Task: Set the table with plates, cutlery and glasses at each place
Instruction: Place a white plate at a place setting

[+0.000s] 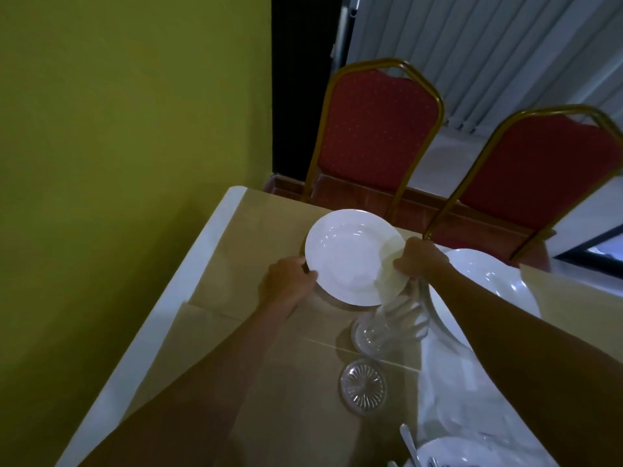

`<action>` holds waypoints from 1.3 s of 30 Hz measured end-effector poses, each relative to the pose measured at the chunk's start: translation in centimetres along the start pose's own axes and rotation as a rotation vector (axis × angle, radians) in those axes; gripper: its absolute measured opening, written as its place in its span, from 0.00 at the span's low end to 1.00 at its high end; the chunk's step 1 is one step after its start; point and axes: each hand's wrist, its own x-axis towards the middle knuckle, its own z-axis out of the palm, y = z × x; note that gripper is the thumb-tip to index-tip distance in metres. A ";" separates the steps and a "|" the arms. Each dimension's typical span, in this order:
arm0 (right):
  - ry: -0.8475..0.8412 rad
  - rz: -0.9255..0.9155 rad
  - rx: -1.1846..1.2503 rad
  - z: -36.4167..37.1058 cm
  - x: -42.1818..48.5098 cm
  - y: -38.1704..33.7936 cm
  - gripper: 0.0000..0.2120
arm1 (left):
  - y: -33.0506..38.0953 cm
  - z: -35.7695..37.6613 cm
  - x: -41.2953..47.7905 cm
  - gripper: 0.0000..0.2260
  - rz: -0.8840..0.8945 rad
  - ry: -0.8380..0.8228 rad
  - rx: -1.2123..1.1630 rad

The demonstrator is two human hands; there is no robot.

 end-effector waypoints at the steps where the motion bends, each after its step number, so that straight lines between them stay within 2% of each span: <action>1: 0.021 0.017 -0.002 -0.1 -0.1 0.7 0.20 | 0.4 0.4 -0.1 0.14 0.010 -0.011 0.008; 6: 0.081 0.039 0.022 0.1 -0.4 2.7 0.23 | 1.2 1.3 0.0 0.20 -0.004 -0.050 -0.014; 13: 0.083 0.038 0.107 -0.1 -0.6 2.6 0.17 | 1.0 0.4 0.0 0.19 -0.045 -0.023 -0.039; 19: 0.083 0.037 0.034 -0.6 -2.0 1.9 0.18 | 1.2 -0.1 -0.8 0.20 -0.028 -0.072 0.007; 21: 0.102 0.053 0.031 -1.0 -2.1 1.8 0.18 | 1.5 -0.4 -0.9 0.18 -0.040 -0.110 -0.011; 23: 0.134 0.073 0.081 -1.7 -2.7 1.9 0.16 | 1.5 -1.0 -1.6 0.12 -0.060 -0.132 -0.023; 24: 0.147 0.084 0.120 -2.1 -3.2 2.0 0.15 | 1.5 -1.4 -2.2 0.11 -0.075 -0.139 -0.030; 27: 0.178 0.067 0.236 -2.8 -5.0 3.1 0.09 | 0.8 -2.5 -4.8 0.21 -0.105 -0.144 -0.085; 32: 0.245 -0.023 0.344 -2.4 -10.6 6.0 0.13 | -0.9 -2.8 -11.6 0.13 -0.116 -0.105 -0.293; 39: 0.258 -0.145 0.414 -2.4 -20.8 8.6 0.12 | -1.2 -0.3 -21.5 0.08 -0.147 -0.142 -0.356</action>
